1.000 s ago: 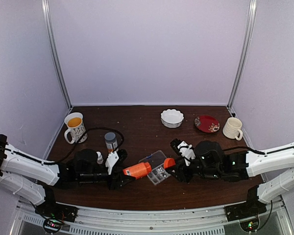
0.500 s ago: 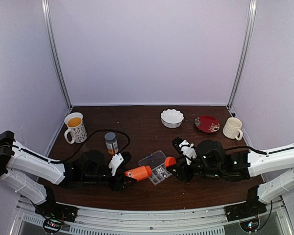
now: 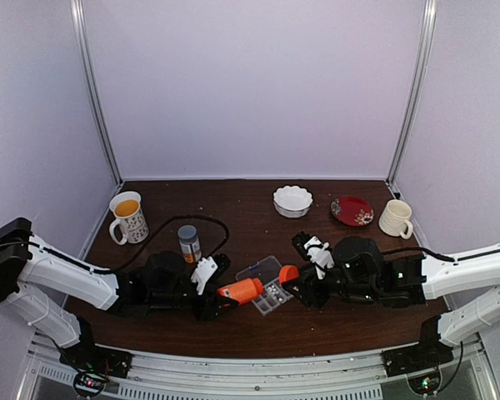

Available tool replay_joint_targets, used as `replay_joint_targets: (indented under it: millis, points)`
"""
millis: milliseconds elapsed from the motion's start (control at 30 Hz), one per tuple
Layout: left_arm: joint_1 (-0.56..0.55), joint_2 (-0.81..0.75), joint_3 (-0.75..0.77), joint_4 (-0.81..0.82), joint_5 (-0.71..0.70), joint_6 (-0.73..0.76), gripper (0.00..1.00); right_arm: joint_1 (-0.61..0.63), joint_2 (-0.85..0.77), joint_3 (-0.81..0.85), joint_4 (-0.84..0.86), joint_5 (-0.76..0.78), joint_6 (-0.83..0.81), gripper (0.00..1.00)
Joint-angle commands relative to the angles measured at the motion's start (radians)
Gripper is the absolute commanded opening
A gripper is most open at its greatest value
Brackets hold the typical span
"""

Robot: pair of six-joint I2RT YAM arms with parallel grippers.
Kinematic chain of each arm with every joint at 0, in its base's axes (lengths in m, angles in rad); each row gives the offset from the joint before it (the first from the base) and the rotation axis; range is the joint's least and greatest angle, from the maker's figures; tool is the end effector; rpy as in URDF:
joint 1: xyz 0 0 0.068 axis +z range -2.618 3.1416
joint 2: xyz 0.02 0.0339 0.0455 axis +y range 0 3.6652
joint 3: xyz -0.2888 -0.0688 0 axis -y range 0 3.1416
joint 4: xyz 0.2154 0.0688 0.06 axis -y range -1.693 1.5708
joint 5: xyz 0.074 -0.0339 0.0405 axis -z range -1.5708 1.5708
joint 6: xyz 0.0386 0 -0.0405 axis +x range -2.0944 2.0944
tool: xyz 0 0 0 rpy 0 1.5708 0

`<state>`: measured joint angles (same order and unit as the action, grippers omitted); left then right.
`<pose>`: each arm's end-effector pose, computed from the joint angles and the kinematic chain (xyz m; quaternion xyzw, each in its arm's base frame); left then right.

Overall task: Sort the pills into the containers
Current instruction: Pour the pill into the compartment of the pill container.

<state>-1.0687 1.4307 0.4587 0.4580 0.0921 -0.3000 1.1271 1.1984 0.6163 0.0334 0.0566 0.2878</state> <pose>0.1165 -0.2196 0.2001 0.3450 0.7911 -0.3492 0.3651 0.0981 0.2012 0.2555 -0.3426 0.8019 0.2990 0.3876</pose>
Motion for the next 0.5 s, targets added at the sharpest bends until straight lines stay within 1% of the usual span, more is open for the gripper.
replay_joint_targets:
  millis: [0, 200, 367, 467]
  points:
    - [-0.004, -0.014, 0.026, -0.011, -0.022, -0.015, 0.0, -0.003, -0.005, 0.025, 0.0, 0.002, 0.007, 0.0]
    - [-0.005, -0.005, 0.033, -0.022, -0.022, -0.016, 0.0, -0.003, 0.011, 0.034, 0.005, -0.005, 0.005, 0.0]
    - [-0.004, -0.02, -0.004, 0.05, -0.009, -0.03, 0.0, -0.004, 0.017, 0.037, 0.008, -0.012, 0.008, 0.0]
    - [-0.004, 0.01, 0.024, 0.001, -0.002, -0.024, 0.0, -0.003, 0.019, 0.04, 0.008, -0.013, 0.008, 0.0]
